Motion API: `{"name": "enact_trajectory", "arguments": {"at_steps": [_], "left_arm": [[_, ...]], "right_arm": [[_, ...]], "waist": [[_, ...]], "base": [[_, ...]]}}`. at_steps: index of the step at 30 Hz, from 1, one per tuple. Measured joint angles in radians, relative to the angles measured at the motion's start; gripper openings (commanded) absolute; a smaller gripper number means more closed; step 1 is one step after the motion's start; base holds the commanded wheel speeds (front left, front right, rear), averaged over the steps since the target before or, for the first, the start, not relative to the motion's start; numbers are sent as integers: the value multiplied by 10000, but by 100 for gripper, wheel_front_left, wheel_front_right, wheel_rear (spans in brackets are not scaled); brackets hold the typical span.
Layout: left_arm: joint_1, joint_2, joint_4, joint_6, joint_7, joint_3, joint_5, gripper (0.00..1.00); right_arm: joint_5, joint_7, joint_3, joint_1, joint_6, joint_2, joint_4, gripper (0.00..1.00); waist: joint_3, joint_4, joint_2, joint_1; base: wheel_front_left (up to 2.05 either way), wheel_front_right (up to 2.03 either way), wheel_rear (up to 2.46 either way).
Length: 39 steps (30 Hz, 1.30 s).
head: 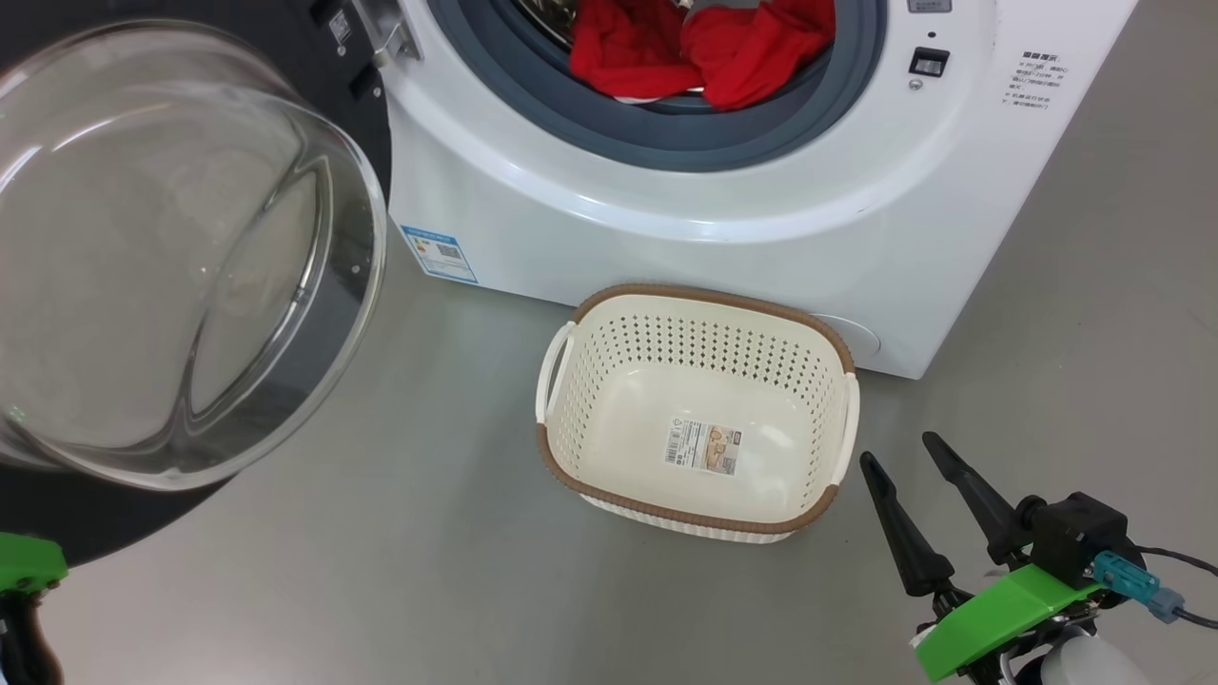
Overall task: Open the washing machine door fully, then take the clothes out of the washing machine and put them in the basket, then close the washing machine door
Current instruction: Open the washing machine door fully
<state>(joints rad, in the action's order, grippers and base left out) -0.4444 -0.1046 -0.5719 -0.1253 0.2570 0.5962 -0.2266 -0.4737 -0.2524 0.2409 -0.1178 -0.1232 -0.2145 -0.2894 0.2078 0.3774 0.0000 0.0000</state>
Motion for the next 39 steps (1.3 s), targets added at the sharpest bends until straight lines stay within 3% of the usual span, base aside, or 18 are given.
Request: {"name": "enact_trajectory", "arguments": {"at_steps": [10, 17, 19, 21, 22, 24, 25, 39], "left_arm": [[14, 36, -125, 0, 0, -257, 86, 0], [1191, 412, 426, 0, 0, -1041, -238, 0], [1443, 499, 650, 0, 0, -1298, -407, 29], [1741, 562, 890, 0, 0, -1563, -458, 44], [1922, 571, 1014, 0, 0, -1720, -516, 57], [2297, 598, 1287, 0, 0, -1948, -520, 93], [2486, 617, 1440, 0, -2, -2044, -554, 100], [3933, 715, 2894, 0, 0, -3486, -1277, 100]], "right_arm": [[0, 0, 42, 13, 0, 50, -48, 100], [-12, 0, 73, 135, 0, 146, -71, 100], [-12, 0, 75, 140, 0, 171, -86, 100], [-12, 0, 79, 143, 0, 203, -84, 100], [-12, 0, 73, 152, 0, 221, -82, 100], [-13, 0, 50, 201, 0, 249, -73, 100], [-13, 0, 38, 267, 0, 259, -58, 100], [-88, 0, -525, 775, 0, 499, 128, 100]], "waist": [[-322, 66, 0, 0], [-678, 101, 0, 0], [-756, 112, 0, 0], [-845, 113, 0, 0], [-890, 110, 0, 0], [-974, 94, 0, 0], [-1016, 77, 0, 0], [-1258, -460, 0, 0]], "base": [[0, 0, 0], [0, 0, 0], [0, 0, 0], [0, 0, 0], [0, 0, 0], [0, 0, 0], [0, 0, 0], [0, 0, 0]]}}
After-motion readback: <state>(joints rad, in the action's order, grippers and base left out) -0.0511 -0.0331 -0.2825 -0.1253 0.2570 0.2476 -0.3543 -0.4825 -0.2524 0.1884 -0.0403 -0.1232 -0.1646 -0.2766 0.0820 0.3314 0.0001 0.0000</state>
